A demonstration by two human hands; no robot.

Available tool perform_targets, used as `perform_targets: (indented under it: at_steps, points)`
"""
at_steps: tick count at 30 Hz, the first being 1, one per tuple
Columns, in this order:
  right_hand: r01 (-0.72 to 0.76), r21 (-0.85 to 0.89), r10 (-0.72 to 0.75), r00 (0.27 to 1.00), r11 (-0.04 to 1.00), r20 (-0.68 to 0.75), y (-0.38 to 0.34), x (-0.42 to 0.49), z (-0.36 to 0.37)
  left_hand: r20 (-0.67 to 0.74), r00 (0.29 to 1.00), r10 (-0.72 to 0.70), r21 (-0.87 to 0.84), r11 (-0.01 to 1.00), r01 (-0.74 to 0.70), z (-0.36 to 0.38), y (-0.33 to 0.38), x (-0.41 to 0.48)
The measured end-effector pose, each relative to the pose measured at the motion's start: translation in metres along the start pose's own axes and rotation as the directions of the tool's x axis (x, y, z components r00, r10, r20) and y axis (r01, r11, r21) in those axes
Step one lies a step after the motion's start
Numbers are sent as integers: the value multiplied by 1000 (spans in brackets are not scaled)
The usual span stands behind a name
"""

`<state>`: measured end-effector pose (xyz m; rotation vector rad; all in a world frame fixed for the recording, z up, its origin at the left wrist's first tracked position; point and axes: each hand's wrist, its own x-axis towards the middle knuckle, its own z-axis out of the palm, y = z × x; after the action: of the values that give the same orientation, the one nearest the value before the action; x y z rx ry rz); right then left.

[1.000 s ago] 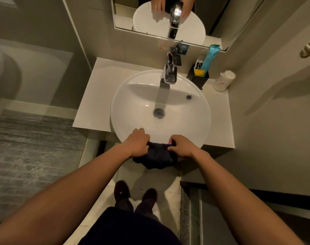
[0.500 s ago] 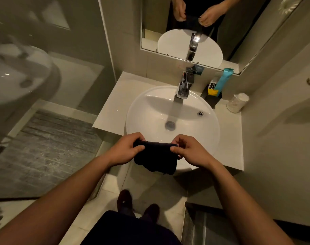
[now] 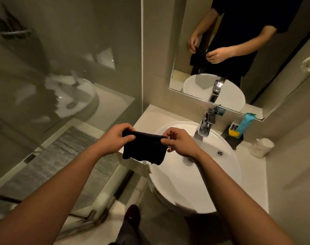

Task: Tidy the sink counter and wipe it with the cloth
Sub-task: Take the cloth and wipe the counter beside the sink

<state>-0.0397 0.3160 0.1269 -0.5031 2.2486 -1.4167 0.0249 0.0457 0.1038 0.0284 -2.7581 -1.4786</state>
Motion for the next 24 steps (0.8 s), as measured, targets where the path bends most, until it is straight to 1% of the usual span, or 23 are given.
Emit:
perform_targets:
  at_steps: [4,7,12,17,24]
  points:
    - [4,5,-4,999,1000,-39,-13,37,8,-52,998,-47,-26,999,46,-26,-8,27]
    - [-2,8,2,996,1000,-85,-17,67,12,-97,994,-54,-41,998,50,-39,-15,50]
    - [-26,-9,24,986,1000,-164,-11,119,14,-145,984,-100,-85,992,88,-44,-34,93]
    - [-97,-3,94,969,995,-228,7,166,10,-141,981,-136,-120,986,120,-35,-59,143]
    - [-196,7,189,934,981,-303,40,237,2,-112,966,-234,-159,964,215,-14,-96,224]
